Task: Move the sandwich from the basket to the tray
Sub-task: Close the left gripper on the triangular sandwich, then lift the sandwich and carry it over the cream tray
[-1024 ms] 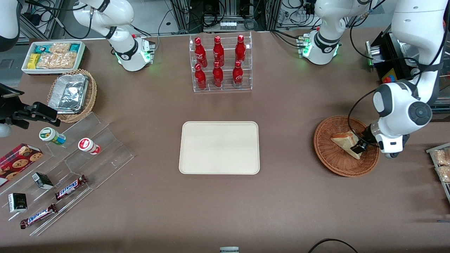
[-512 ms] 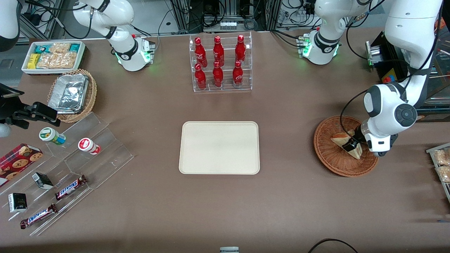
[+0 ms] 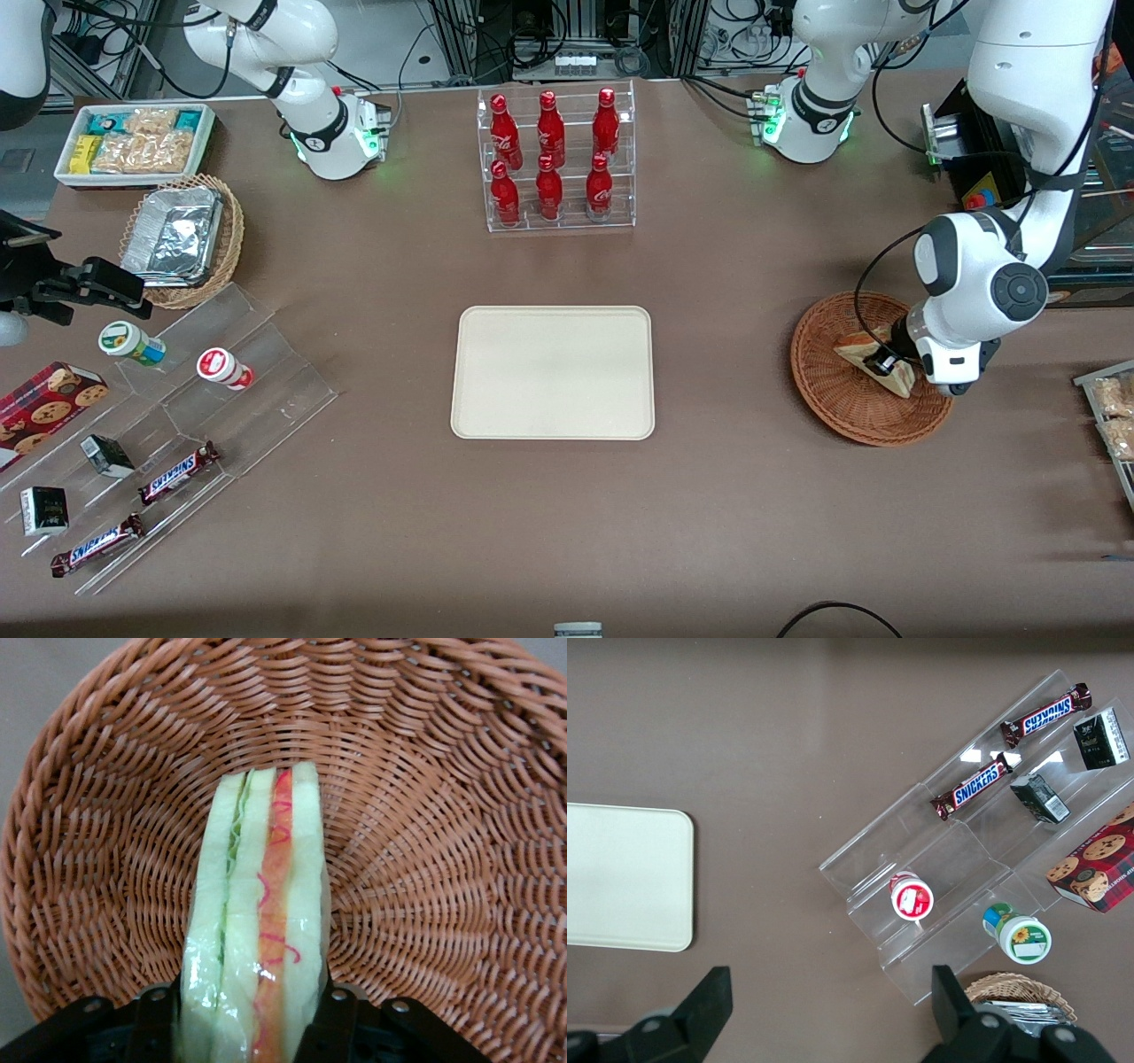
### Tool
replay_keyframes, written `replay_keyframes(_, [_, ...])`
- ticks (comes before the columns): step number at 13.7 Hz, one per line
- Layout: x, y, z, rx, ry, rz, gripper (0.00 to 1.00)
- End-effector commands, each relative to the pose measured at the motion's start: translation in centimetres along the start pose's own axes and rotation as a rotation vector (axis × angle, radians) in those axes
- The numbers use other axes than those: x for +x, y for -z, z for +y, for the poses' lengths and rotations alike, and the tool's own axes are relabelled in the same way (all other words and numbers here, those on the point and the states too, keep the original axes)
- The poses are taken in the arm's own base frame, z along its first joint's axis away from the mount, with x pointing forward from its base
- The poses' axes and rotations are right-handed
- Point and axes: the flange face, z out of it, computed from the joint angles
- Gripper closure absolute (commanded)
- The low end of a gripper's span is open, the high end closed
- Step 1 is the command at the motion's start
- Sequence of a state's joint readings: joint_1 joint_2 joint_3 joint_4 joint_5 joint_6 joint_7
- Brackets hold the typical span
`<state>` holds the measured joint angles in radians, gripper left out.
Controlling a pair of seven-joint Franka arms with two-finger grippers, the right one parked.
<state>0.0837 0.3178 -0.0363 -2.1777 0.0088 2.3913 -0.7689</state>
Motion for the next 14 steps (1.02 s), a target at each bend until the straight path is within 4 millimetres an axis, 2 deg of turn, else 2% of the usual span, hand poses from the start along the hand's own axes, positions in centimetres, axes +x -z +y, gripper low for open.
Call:
replay_keyframes(1, [-1.6,3.9,2.8,0.003,-0.066,0.021,0.56])
replay_keyframes(2, [-2.6,4.7,4.5,-0.002,-0.114,0.034,0.56])
replay_keyframes(4, [-2.8,6.5,6.2,-0.009,-0.196,0.043,0.57])
replay_keyframes(6, [-5.2,8.8,9.2,0.017,-0.311,0.024,0.58])
replay_keyframes(8, [-8.3,10.9,13.5,0.012,-0.376,0.024,0.58])
replay_keyframes(9, [-10.0,11.1,15.7,0.008,-0.413,0.028,0.58])
replay_keyframes(11, [-14.6,9.7,19.6,0.029,-0.500,0.020,0.58])
replay_keyframes(14, [-19.4,8.9,24.8,0.024,-0.613,0.032,0.59])
